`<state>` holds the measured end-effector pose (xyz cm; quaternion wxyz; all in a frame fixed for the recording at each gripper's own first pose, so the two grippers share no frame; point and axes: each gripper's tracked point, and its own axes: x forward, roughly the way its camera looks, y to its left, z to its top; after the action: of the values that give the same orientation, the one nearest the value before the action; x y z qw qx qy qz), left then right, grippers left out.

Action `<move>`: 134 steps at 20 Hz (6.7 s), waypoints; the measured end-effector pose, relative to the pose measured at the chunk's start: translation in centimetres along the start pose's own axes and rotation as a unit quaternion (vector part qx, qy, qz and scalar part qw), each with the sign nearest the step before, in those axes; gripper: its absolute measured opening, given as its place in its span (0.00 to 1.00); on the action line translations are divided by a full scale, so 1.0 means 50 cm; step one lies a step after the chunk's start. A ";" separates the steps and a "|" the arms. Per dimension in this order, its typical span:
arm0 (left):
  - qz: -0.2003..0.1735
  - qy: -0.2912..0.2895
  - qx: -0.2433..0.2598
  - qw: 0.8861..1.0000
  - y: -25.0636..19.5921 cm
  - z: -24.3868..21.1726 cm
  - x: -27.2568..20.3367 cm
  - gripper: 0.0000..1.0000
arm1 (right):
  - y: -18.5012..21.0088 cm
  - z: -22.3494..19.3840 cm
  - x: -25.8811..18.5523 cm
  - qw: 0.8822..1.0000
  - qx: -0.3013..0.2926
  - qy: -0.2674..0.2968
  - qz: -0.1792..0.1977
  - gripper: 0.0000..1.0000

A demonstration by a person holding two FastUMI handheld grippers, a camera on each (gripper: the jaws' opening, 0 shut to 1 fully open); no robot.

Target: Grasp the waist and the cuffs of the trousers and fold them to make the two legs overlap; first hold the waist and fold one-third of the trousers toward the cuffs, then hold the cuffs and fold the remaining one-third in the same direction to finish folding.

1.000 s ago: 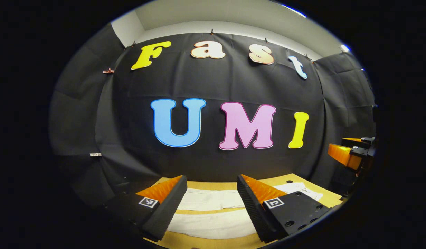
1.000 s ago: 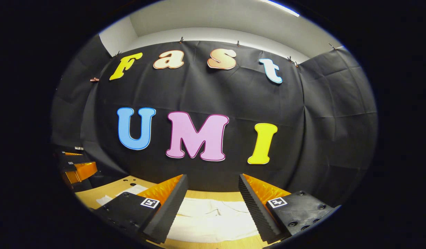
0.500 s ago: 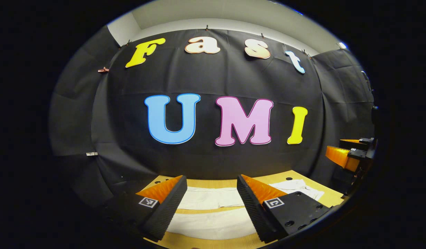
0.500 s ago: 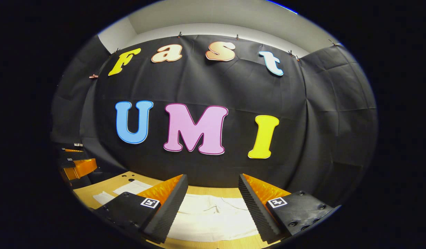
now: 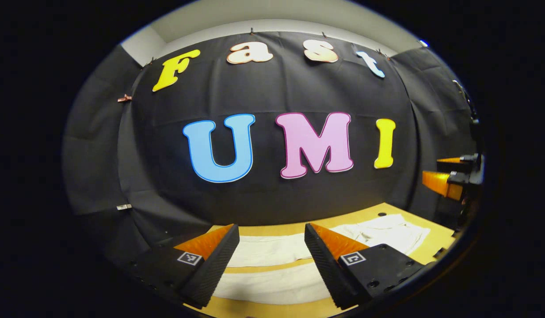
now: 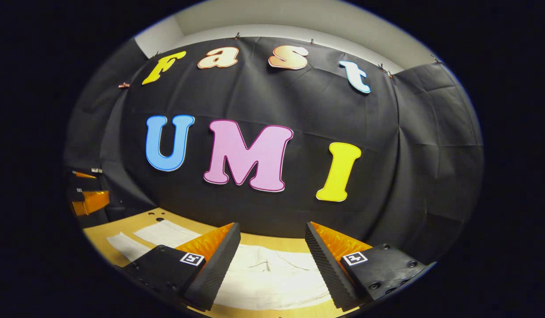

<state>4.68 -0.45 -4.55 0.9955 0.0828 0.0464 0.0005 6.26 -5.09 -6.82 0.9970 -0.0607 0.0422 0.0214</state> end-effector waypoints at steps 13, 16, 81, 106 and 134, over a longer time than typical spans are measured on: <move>0.072 0.062 -0.029 0.995 0.040 -0.086 0.013 0.99 | -0.138 -0.247 0.105 0.915 -0.362 0.057 0.170 0.97; 0.075 0.070 -0.015 0.995 0.037 -0.097 0.021 0.99 | -0.166 -0.349 0.096 0.891 -0.390 0.099 0.209 0.97; -0.194 0.340 0.558 0.732 0.395 -0.707 0.164 0.82 | -0.344 -0.811 0.154 0.668 -0.567 0.330 0.351 0.06; -0.065 0.297 0.435 0.847 0.373 -0.572 0.264 0.05 | -0.347 -0.669 0.248 0.804 -0.446 0.341 0.197 0.06; 0.054 0.215 0.322 0.920 0.384 -0.462 0.847 0.05 | -0.331 -0.685 0.662 0.923 -0.100 0.370 0.029 0.06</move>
<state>44.85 22.65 -27.99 0.8796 0.3990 0.2527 0.0571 37.21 -24.45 -41.59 0.8979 -0.1625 0.4080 0.0307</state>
